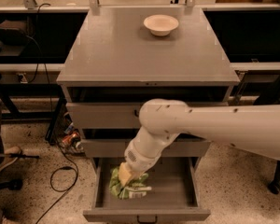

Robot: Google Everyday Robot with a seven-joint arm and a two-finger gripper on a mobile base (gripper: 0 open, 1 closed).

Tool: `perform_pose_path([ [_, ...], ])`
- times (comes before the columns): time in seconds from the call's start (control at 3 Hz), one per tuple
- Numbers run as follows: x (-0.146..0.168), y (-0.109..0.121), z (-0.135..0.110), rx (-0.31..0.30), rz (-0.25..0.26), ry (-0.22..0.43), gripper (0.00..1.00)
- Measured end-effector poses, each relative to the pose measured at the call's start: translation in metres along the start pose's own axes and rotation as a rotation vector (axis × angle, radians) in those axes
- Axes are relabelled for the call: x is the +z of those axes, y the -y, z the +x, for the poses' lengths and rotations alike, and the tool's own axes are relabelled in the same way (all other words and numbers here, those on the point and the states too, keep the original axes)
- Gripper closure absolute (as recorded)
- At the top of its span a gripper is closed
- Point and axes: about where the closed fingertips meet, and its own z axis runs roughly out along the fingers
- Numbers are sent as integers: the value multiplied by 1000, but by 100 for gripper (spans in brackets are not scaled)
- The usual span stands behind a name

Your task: Place green jalapeno chip bag into bottom drawer

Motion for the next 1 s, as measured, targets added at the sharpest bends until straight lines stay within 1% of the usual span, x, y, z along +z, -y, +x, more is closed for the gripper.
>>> perform_pose_path([
  [0.33, 23, -4, -3, -5, -32, -23, 100],
  [0.67, 23, -4, -3, -5, -32, -23, 100],
  [1.0, 36, 10, -7, -21, -53, -13, 100],
])
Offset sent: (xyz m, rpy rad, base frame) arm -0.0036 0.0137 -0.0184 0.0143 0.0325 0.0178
